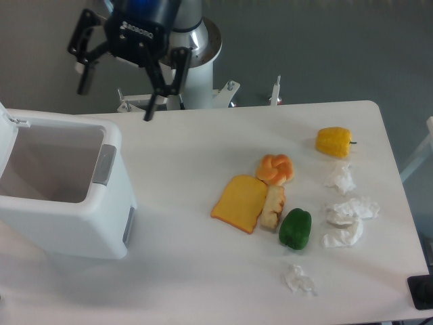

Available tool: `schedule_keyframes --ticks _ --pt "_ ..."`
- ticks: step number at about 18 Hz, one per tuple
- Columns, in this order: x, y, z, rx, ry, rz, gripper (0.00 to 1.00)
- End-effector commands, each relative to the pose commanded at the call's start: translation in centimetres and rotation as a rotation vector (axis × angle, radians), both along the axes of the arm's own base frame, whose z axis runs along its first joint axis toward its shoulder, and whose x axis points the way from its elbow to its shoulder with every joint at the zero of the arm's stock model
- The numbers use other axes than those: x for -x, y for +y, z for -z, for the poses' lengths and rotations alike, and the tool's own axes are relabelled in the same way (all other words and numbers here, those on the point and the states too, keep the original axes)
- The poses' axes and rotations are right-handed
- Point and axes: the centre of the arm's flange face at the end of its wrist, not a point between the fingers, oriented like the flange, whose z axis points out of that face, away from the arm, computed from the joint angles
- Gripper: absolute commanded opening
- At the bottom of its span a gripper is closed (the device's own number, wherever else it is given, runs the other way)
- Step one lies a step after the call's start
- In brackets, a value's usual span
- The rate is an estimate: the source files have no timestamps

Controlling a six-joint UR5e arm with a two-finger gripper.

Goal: Close the trash can
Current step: 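Move the open gripper up and over toward the trash can lid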

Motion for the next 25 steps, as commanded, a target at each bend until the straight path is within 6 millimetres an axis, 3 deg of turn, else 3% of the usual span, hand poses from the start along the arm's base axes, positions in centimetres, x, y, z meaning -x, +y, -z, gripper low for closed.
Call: schedule_keyframes --ticks 6,11,20,25 --pt "-3.6 1.5 -0.6 -0.022 0.011 0.07 1.0" --pt "-5.3 2.1 -1.4 -0.087 0.044 0.141 1.0" --pt "-10.9 3.9 -1.7 -0.122 0.129 0.305 1.0" --pt "-12.4 4.6 -2.1 -0.141 0.149 0.357 1.0"
